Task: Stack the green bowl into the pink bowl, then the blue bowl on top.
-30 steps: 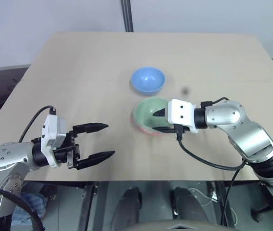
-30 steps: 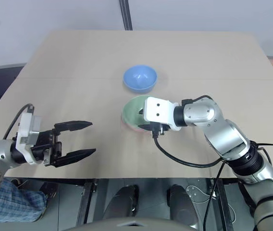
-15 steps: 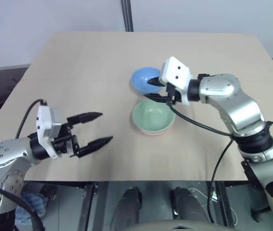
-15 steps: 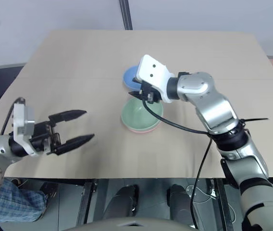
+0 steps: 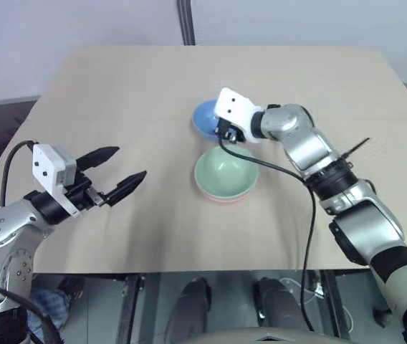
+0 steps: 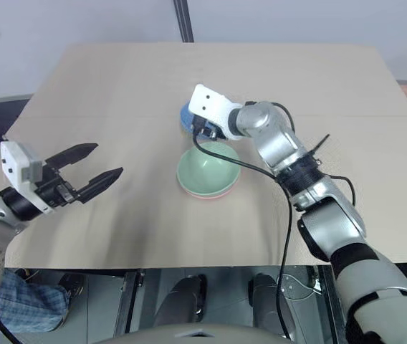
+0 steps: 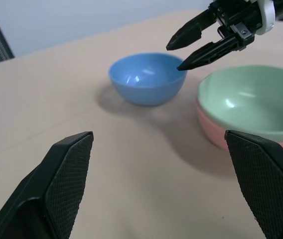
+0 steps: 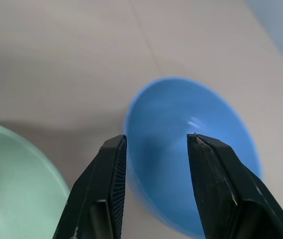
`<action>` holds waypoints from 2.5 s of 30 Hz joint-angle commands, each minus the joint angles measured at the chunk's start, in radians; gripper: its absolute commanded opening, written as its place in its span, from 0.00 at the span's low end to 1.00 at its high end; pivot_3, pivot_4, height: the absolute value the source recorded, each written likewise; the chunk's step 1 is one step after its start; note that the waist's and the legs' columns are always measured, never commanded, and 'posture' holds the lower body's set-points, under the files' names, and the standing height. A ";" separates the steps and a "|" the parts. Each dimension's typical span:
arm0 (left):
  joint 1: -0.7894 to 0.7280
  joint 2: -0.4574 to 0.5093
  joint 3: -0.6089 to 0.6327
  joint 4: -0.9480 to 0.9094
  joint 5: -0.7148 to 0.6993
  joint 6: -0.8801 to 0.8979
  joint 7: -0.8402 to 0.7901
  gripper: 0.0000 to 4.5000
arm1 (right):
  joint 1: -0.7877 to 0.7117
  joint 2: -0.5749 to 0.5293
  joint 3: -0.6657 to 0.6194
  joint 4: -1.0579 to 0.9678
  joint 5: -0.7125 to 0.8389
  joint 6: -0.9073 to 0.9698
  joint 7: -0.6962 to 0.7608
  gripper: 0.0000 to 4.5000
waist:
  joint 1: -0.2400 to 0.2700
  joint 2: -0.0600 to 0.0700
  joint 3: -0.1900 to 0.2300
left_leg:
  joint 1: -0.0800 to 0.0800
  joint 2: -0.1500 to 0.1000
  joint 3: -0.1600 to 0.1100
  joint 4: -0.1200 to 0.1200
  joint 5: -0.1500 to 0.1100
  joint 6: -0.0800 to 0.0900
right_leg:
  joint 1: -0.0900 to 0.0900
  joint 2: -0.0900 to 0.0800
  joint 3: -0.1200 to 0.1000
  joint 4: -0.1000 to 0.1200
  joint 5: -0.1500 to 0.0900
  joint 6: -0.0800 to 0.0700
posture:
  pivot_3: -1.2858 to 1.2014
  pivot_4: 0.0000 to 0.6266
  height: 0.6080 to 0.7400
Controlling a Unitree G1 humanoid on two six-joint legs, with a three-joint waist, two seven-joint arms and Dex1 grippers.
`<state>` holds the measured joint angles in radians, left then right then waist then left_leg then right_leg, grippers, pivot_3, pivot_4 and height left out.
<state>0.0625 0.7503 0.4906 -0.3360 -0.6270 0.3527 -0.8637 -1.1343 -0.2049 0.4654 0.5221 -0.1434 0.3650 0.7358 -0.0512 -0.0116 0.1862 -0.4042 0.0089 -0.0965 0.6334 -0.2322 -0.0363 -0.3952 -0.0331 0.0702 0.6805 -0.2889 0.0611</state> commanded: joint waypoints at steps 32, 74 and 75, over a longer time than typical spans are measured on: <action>0.020 -0.017 0.032 -0.085 -0.060 -0.052 -0.035 1.00 | 0.061 -0.101 -0.080 -0.342 0.054 -0.155 0.290 0.01 | -0.013 0.000 0.000 | -0.012 0.000 -0.003 0.002 0.000 0.000 | -0.009 -0.001 -0.003 0.000 0.000 0.000 | 0.52 0.24 1.00; 0.116 0.063 -0.008 -0.066 -0.045 -0.033 -0.205 1.00 | 0.767 -0.636 -0.635 -0.781 0.566 0.007 0.523 0.46 | 0.011 -0.001 -0.001 | -0.009 -0.001 -0.002 0.013 0.000 0.000 | -0.005 0.000 -0.002 0.010 0.000 0.000 | 0.52 0.24 1.00; 0.118 0.064 -0.008 -0.063 -0.040 -0.034 -0.206 1.00 | 0.782 -0.635 -0.654 -0.754 0.572 -0.027 0.533 0.46 | 0.011 -0.001 -0.001 | -0.009 -0.001 -0.002 0.014 0.000 0.000 | -0.005 0.000 -0.002 0.010 0.000 0.000 | 0.52 0.24 1.00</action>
<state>0.1795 0.8025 0.4561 -0.3814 -0.6706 0.3368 -1.0709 -0.3602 -0.8316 -0.1228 -0.2515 0.3919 0.4041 1.2506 -0.0401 -0.0126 0.1857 -0.4131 0.0081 -0.0987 0.6474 -0.2324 -0.0358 -0.4001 -0.0330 0.0679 0.6902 -0.2886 0.0611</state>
